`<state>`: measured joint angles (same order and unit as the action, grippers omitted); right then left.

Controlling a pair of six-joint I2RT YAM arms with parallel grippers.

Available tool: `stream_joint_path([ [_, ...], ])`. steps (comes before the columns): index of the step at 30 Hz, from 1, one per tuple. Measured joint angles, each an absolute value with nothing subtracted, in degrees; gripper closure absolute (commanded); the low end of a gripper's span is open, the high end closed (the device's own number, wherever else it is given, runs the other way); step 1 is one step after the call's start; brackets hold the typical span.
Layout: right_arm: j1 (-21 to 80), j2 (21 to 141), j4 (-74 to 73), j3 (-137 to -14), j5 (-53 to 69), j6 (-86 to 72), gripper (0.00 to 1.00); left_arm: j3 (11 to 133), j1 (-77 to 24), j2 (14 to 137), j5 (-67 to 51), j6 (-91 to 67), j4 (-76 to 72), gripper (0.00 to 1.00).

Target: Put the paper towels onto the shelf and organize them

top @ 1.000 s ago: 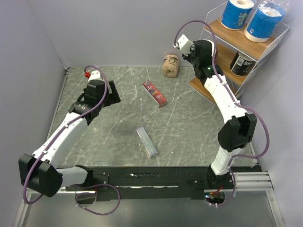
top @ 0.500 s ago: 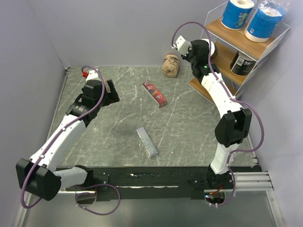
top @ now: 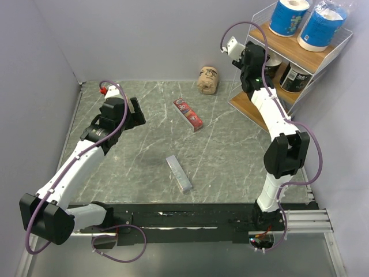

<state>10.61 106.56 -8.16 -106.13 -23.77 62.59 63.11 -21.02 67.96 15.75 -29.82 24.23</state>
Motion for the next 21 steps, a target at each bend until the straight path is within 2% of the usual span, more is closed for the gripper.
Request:
stream_joint_path([
  [4,10.9,106.6,-8.1,-106.1,-24.4,62.7,0.38,63.1,-21.0,68.0,15.7,-29.8,24.2,0.04],
  [17,12.3,106.5,-6.9,-106.1,-24.7,63.2,0.3,63.1,-21.0,68.0,15.8,-29.8,24.2,0.03],
  [19,12.3,106.5,-6.5,-106.1,-25.0,63.4,0.3,63.1,-21.0,67.9,15.7,-29.8,24.2,0.03],
  [21,12.4,106.5,-6.5,-106.1,-25.0,63.4,0.36,63.1,-21.0,67.9,15.7,-29.8,24.2,0.03],
])
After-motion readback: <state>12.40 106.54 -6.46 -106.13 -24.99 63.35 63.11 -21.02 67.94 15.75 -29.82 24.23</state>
